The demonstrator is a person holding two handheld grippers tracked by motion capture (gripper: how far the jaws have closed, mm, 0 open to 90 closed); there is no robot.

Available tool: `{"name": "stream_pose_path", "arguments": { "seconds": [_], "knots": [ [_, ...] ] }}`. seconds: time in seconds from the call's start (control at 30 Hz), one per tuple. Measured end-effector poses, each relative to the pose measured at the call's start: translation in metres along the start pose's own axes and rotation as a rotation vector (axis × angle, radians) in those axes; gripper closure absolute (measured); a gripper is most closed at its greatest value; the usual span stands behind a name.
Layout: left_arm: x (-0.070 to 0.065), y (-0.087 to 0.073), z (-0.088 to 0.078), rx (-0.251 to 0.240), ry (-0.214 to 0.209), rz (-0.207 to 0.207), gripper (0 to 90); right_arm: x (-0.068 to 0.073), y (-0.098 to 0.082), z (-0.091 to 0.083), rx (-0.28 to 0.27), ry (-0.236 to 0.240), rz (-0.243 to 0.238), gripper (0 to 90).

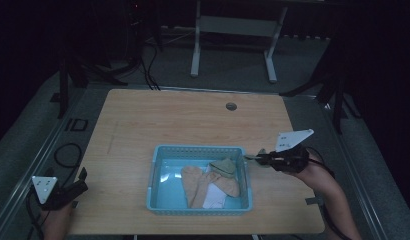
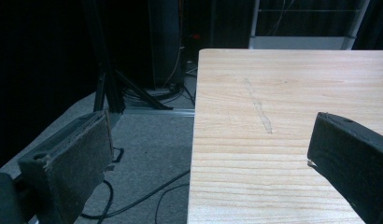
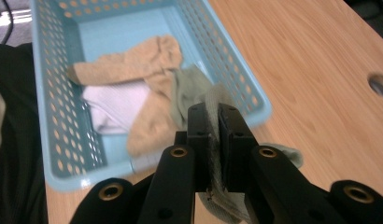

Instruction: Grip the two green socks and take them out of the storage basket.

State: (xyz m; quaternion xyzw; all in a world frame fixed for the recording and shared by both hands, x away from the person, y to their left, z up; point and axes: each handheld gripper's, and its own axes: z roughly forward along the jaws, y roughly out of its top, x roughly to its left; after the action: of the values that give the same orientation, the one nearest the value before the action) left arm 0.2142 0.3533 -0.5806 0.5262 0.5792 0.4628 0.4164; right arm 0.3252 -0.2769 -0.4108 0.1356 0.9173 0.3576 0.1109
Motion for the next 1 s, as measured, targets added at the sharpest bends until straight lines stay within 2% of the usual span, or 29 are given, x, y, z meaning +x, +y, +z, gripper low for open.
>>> {"name": "stream_pose_path", "arguments": {
  "seconds": [0.1,0.13,0.17,0.33,0.6,0.9,1.0],
  "knots": [
    [0.000,0.000,-0.001,-0.003,-0.005,0.002,0.4,-0.003,-0.015,-0.007,0.013,-0.024,0.031,84.5],
    [0.000,0.000,-0.001,-0.003,-0.005,0.002,0.4,-0.003,-0.015,-0.007,0.013,-0.024,0.031,84.5],
    [0.000,0.000,-0.001,-0.005,-0.005,0.003,0.4,-0.005,-0.027,-0.011,0.012,-0.037,0.060,84.4],
    [0.000,0.000,-0.001,-0.005,-0.002,0.008,0.4,-0.007,-0.051,-0.014,0.011,-0.053,0.109,84.4],
    [0.000,0.000,-0.001,-0.003,-0.004,0.009,0.4,-0.008,-0.086,0.003,0.032,-0.065,0.184,84.4],
    [-0.001,0.000,0.000,-0.002,0.001,0.008,0.4,0.010,-0.121,0.023,0.082,-0.027,0.236,84.2],
    [-0.001,0.000,0.000,-0.003,0.000,0.009,0.4,0.015,-0.129,0.024,0.067,-0.020,0.258,84.2]
  ]
}}
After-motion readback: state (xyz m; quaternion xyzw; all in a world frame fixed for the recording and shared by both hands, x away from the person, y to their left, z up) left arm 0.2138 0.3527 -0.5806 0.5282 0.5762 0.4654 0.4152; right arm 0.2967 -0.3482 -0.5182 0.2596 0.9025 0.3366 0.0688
